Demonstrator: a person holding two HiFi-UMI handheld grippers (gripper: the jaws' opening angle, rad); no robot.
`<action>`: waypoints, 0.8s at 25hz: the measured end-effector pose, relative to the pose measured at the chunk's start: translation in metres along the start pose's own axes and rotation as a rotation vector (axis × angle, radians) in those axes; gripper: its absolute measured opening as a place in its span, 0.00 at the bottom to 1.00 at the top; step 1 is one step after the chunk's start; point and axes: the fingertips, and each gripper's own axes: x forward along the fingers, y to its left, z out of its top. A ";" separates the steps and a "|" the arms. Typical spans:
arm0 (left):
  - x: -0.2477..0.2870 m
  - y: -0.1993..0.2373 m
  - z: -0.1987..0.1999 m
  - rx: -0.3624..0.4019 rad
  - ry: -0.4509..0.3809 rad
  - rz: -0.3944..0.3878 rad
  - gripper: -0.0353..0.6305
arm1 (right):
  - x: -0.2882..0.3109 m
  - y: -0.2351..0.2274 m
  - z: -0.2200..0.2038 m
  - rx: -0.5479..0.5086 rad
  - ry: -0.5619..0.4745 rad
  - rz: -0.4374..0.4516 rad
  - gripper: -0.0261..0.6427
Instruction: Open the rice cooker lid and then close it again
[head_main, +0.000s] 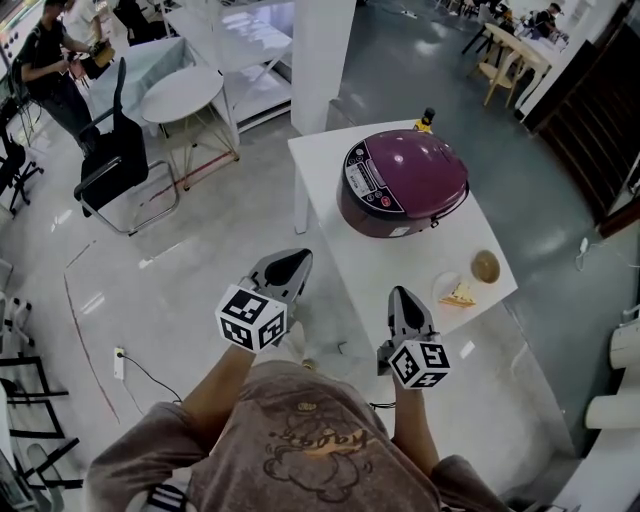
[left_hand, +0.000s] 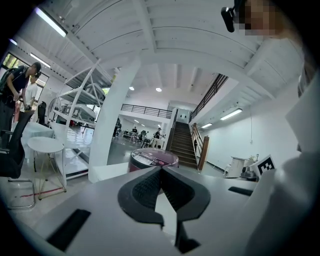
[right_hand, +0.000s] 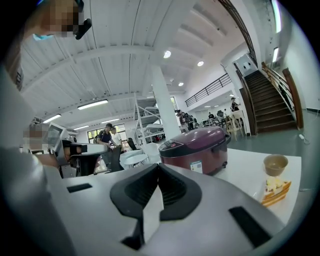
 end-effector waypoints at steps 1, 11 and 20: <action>0.006 0.003 0.002 0.002 0.000 -0.004 0.08 | 0.005 -0.003 0.001 -0.001 0.000 -0.003 0.04; 0.071 0.032 0.026 0.013 0.011 -0.082 0.08 | 0.063 -0.029 0.029 0.001 -0.028 -0.054 0.04; 0.141 0.056 0.051 0.016 0.036 -0.178 0.08 | 0.103 -0.056 0.056 0.006 -0.038 -0.137 0.04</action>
